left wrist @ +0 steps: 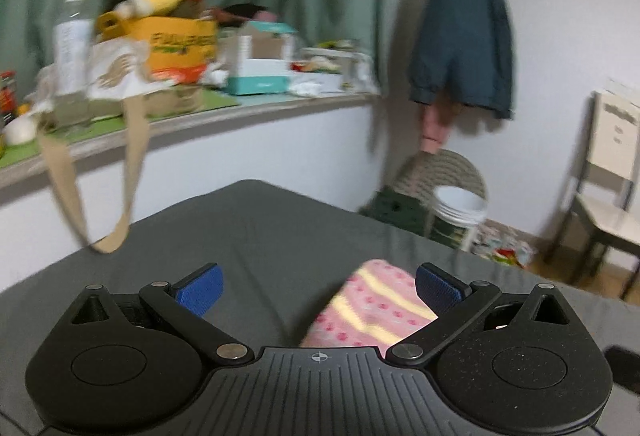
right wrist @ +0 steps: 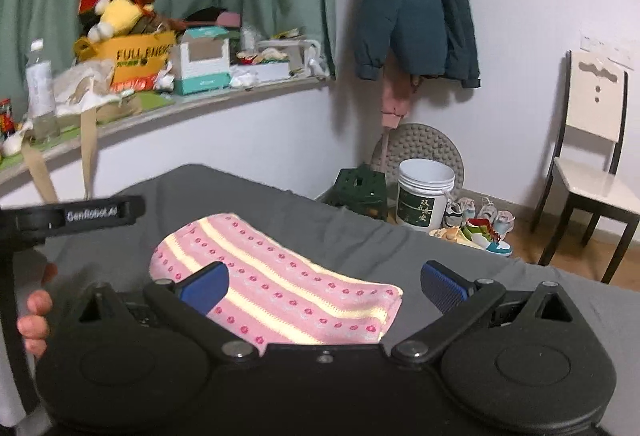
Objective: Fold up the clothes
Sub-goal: 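Open both grippers and withdraw them from the folded sweater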
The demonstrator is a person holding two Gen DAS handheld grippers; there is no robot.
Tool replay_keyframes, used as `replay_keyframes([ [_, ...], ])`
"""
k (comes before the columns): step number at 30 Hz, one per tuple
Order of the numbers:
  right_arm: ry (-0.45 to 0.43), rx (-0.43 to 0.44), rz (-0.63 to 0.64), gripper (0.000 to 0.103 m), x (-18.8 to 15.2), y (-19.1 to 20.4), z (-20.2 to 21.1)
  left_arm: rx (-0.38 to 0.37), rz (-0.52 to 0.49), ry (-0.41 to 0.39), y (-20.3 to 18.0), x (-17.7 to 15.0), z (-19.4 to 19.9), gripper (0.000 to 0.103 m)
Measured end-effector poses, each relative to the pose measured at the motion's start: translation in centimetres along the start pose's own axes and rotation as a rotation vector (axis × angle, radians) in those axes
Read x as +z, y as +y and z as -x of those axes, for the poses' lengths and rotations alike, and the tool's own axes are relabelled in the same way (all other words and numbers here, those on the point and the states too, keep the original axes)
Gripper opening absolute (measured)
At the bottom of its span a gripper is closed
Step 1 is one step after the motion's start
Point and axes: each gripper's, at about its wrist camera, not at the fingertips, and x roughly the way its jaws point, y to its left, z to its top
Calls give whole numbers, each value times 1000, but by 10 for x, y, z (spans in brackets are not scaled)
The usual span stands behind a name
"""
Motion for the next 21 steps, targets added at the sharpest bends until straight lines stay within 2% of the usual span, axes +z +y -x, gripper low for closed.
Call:
replay_keyframes([
  [3,10,-13,104,103,2,16,2,-55,-70,42,-2,6,1,103],
  [5,29,3,161,103,3,23,3,-38,-58,69,-1,6,-1,103],
  [7,86,30,175,103,5,24,0,-19,-41,124,1,3,-7,103],
  [12,229,94,133,103,6,14,-13,-54,-29,195,4,-3,-19,103],
  [16,246,86,47,103,6,-3,-15,-81,-32,230,-1,-10,-23,103],
  [21,276,49,39,103,1,-15,-18,-134,-91,248,-17,-18,-21,103],
])
